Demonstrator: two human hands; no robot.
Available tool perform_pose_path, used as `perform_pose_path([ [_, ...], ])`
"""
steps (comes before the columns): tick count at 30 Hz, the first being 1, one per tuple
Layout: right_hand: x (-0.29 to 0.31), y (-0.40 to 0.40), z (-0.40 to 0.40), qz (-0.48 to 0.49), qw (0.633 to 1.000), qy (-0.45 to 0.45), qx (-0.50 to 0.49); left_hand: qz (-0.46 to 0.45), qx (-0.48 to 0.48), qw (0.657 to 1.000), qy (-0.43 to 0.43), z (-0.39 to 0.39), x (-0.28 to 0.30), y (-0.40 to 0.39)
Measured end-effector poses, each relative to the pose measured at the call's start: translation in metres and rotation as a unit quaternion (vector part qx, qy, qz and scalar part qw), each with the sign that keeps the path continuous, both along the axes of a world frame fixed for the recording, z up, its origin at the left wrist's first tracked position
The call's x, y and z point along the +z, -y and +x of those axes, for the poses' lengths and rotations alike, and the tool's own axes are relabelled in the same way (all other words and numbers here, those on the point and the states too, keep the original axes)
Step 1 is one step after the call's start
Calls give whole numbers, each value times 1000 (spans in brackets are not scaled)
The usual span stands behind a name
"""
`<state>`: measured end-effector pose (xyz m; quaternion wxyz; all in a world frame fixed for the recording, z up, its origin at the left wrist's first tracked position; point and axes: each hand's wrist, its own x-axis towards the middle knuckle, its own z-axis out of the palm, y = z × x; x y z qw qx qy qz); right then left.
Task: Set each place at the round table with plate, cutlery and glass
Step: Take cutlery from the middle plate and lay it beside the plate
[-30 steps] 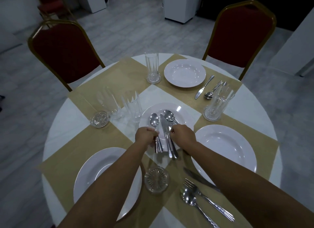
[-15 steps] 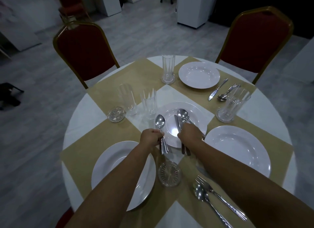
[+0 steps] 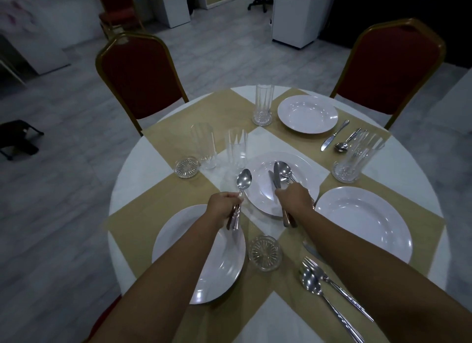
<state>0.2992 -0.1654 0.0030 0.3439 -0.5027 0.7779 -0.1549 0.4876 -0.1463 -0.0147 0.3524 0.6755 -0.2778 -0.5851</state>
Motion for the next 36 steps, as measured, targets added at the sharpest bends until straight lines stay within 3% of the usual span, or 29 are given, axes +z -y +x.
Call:
perform_pose_path([
  [10,9,-37,29,9,994,97,-54,-39,21,998,35,77,19,-14],
  [15,13,-61,68,-17,963,223,-154,-39,28,997,52,134,28,-23],
  [21,6,-81,145,3,926,328,-186,-28,19,999,42,185,27,-30],
  [29,6,-81,256,40,900,408,-148,0,33,998,55,233,9,-30],
  [36,-2,-61,318,50,901,413,-122,11,-8,995,100,269,-9,-25],
])
